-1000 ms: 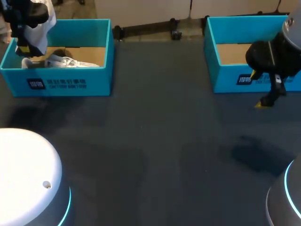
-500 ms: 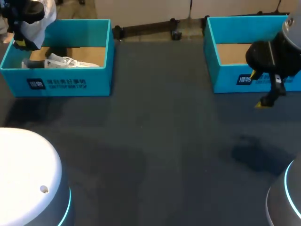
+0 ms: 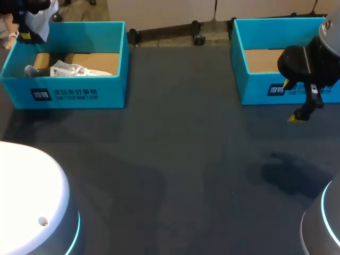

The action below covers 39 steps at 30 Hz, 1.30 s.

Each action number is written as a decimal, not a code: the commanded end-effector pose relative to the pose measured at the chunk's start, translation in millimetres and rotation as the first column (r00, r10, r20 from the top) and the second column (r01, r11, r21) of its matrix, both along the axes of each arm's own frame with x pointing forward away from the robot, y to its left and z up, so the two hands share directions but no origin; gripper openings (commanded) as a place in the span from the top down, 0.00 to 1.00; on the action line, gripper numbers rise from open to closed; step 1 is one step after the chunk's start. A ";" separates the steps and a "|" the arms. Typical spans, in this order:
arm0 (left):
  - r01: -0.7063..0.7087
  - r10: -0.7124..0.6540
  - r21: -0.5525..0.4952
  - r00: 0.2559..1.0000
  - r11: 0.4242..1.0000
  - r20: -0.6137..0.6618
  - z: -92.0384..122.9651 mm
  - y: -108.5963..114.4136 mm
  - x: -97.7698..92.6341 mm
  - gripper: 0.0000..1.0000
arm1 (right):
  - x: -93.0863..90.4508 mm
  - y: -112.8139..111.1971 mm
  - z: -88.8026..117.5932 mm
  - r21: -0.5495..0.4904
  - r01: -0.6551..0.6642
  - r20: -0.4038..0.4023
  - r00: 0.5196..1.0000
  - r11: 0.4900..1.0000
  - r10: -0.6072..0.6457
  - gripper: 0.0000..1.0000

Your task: Take the shoe out of the shoebox, open the shoe tongue, remove and reinsert the insole, then place the shoe into the shoebox

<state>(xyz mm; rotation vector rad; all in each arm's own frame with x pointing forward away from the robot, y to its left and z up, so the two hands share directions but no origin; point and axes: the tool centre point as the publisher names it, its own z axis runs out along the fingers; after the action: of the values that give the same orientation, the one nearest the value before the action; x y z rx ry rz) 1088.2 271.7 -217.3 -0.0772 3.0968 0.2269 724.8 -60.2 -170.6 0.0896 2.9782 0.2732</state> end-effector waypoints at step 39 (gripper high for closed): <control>0.938 -0.909 0.027 0.343 0.347 -0.239 26.4 34.3 2.2 1.00 | 1.6 1.4 -0.9 -0.003 0.001 -0.002 1.000 1.000 -0.001 0.00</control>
<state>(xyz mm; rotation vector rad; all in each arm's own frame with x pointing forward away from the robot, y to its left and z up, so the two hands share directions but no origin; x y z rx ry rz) 1089.9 299.8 -196.0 0.8710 3.0290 0.4073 724.8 -60.2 -170.6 0.0894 2.9782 0.2731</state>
